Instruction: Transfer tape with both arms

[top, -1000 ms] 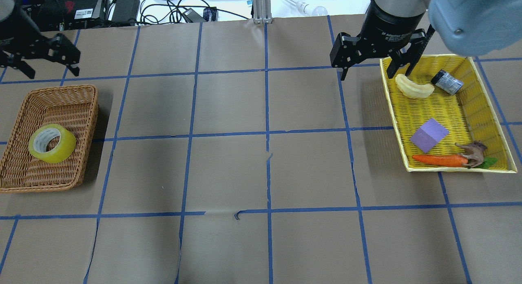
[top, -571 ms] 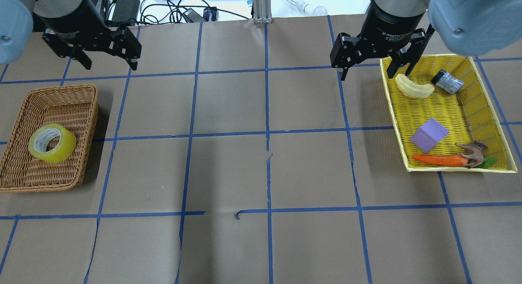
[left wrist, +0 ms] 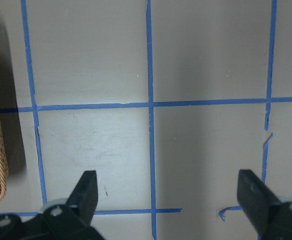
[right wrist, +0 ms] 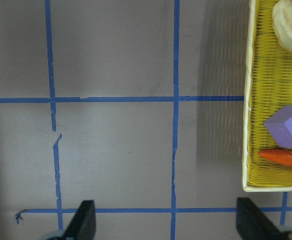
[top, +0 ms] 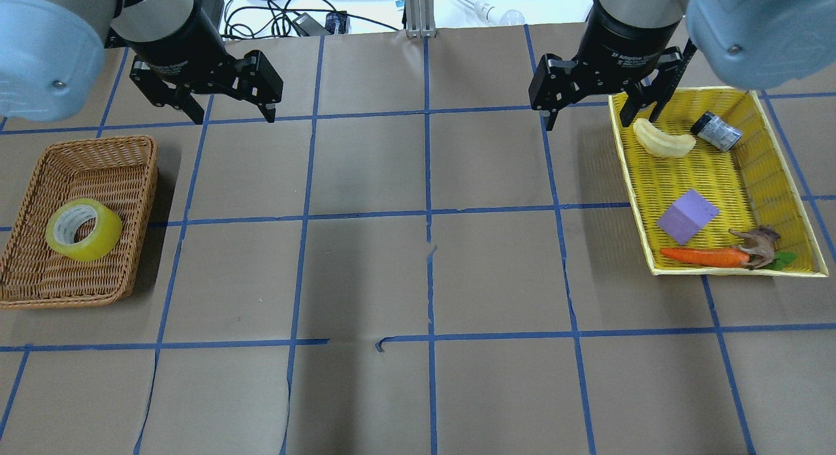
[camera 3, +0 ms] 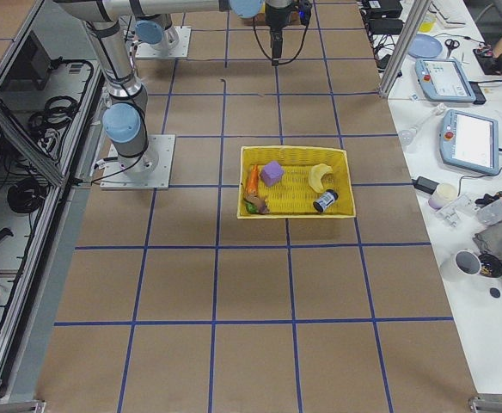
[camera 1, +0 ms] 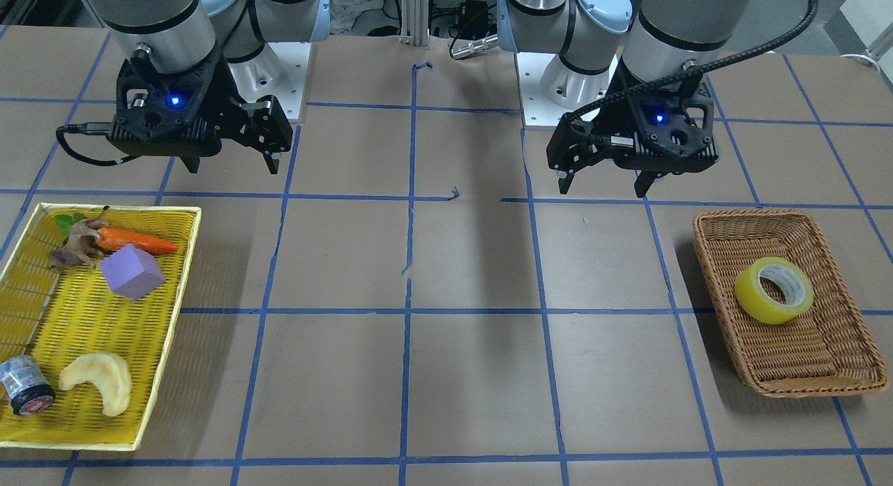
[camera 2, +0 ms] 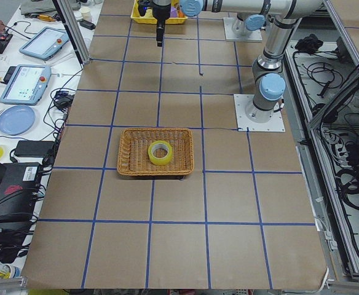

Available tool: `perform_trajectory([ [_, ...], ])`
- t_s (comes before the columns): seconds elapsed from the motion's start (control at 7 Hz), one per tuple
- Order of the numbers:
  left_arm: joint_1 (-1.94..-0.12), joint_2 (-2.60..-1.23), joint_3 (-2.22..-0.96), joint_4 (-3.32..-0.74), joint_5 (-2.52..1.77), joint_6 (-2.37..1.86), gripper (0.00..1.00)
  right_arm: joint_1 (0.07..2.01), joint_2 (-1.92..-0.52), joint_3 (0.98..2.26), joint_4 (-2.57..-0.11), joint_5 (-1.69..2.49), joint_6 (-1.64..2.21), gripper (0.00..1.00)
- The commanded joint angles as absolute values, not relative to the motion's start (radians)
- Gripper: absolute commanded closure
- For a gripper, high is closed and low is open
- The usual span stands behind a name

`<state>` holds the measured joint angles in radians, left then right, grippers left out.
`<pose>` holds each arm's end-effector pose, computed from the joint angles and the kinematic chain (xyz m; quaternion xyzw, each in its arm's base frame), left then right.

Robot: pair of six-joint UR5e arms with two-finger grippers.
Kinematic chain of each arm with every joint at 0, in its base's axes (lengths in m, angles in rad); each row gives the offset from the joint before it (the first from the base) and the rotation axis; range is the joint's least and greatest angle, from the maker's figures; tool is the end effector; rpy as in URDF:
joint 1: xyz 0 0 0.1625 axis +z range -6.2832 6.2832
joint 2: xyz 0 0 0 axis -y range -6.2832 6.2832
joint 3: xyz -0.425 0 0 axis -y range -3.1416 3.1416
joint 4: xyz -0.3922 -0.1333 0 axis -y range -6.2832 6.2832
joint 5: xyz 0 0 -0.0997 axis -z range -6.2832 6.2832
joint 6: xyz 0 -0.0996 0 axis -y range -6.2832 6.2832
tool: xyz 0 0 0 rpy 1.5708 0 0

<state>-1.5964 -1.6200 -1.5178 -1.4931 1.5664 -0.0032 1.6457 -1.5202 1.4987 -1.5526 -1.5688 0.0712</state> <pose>-0.1470 -0.5170 0.4973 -0.0113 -0.9991 0.0407 0.0028 0.1716 -0.5022 0.4961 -0.0019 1.0000 -0.0016 0.0011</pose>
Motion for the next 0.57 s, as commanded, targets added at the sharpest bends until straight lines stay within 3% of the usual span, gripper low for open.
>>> perform_trajectory([
  [0.0, -1.598, -1.614, -1.522, -1.509, 1.568, -0.002, 0.0, 1.646, -1.52, 1.499, -1.551, -1.571, 0.072, 0.0],
  [0.43, -1.586, -1.603, -1.522, -1.572, 1.598, 0.015, 0.0, 1.646, -1.52, 1.497, -1.552, -1.569, 0.072, 0.0],
])
